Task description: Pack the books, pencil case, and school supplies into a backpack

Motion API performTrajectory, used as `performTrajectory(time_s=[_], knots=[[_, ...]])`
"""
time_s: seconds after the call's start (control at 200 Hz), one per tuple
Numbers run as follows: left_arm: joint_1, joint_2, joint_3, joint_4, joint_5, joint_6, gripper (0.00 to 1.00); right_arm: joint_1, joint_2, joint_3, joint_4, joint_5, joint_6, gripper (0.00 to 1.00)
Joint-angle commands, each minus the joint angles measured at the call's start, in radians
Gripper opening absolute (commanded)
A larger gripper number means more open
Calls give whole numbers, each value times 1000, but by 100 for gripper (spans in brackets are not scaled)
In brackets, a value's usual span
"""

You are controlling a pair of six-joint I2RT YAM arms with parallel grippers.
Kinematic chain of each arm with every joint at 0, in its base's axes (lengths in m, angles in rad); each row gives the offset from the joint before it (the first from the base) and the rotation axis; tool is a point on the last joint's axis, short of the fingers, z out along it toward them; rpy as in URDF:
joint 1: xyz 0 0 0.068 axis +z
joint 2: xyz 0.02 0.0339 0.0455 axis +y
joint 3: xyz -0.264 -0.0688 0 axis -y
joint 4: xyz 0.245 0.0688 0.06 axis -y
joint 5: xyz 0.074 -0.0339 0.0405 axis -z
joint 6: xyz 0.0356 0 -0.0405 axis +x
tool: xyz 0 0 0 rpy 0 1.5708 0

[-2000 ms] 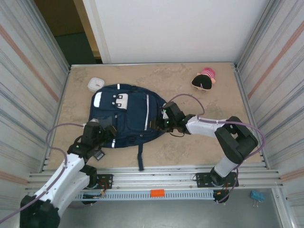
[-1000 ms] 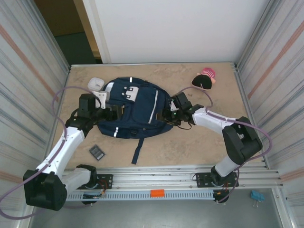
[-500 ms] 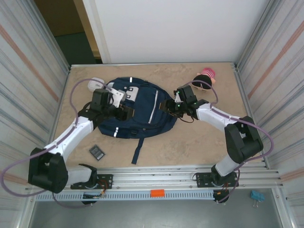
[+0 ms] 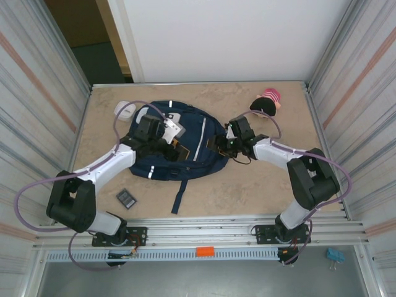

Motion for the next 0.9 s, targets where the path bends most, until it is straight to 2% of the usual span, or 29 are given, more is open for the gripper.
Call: performTrajectory(time_s=[0.0, 0.09, 0.155, 0.291, 0.366, 0.426, 0.596, 0.777, 0.897], knots=[[-40, -49, -11, -27, 8, 138, 68, 25, -24, -45, -6, -20, 13, 59], [-55, -76, 29, -136, 65, 279, 66, 39, -38, -46, -21, -11, 2, 59], [-74, -98, 69, -249, 42, 426, 64, 37, -50, -37, -40, -10, -11, 58], [-140, -138, 49, -377, -179, 719, 65, 9, -100, -43, -46, -20, -19, 58], [-170, -153, -16, -357, -298, 836, 68, -4, -138, -56, -45, -16, -23, 59], [-180, -162, -78, -301, -345, 891, 69, -8, -168, -65, -43, -9, -26, 58], [-174, -149, -205, -31, -400, 900, 72, -6, -215, -98, -19, -6, -15, 58], [-174, -64, -194, 30, -448, 844, 71, -5, -221, -119, 4, -14, -11, 58], [-181, -68, -217, 84, -452, 807, 71, -5, -218, -124, 12, -21, -12, 58]])
